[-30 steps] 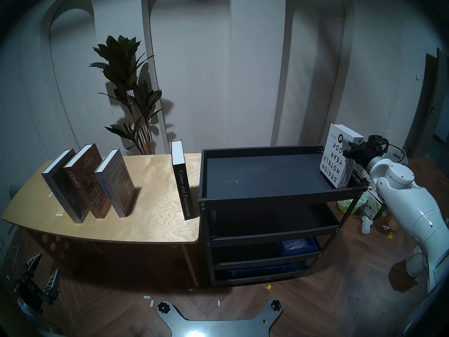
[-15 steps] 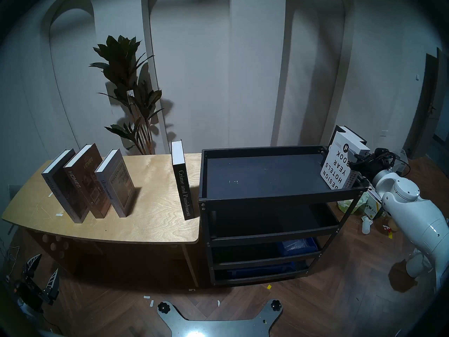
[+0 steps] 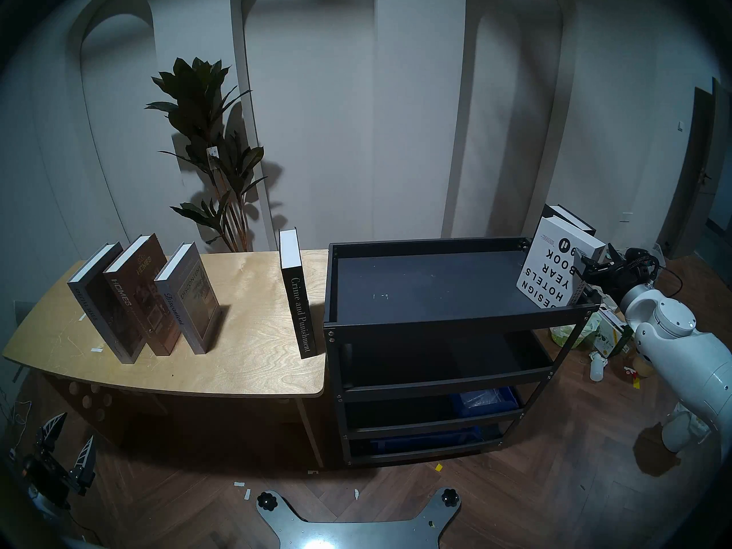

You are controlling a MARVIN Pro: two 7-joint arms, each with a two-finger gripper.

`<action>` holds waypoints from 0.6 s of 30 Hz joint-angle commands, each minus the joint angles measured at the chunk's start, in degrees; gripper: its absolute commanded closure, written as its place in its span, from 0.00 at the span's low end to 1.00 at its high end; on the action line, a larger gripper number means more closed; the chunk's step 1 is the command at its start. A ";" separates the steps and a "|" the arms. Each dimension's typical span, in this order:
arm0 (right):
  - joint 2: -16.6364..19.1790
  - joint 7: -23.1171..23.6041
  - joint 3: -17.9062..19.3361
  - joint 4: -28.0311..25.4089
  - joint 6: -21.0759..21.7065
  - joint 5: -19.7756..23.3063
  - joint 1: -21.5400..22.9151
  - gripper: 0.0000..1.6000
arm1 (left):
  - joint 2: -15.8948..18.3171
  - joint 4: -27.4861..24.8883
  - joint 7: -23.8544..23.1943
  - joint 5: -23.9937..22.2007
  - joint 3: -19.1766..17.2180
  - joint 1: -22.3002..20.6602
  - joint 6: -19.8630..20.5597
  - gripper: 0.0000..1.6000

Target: Move the books from the display table onto the shelf, standing them upright with spines facing out and tallest at one end

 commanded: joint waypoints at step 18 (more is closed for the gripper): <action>0.81 -3.96 9.36 -7.17 -3.07 1.12 -7.74 0.00 | 2.35 -0.30 -3.12 -0.94 1.06 1.88 -1.04 0.00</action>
